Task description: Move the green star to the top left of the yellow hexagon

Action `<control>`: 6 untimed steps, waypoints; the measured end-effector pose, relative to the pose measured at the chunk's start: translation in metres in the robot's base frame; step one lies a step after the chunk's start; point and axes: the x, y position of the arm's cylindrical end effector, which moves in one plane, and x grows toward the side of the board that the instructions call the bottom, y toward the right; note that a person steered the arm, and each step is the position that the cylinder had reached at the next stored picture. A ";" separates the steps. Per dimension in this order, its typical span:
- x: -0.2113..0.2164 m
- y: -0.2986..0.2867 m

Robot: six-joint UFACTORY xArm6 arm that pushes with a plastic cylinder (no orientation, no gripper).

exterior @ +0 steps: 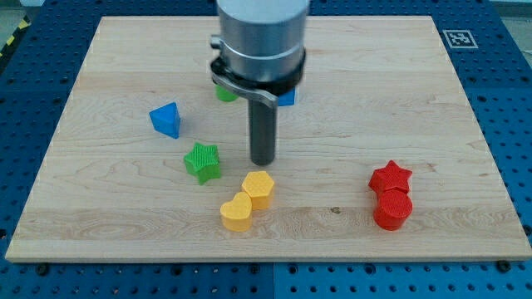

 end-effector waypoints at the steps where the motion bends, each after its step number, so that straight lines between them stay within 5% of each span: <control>1: -0.013 -0.044; 3: -0.014 -0.125; 4: 0.019 -0.140; 6: 0.051 -0.105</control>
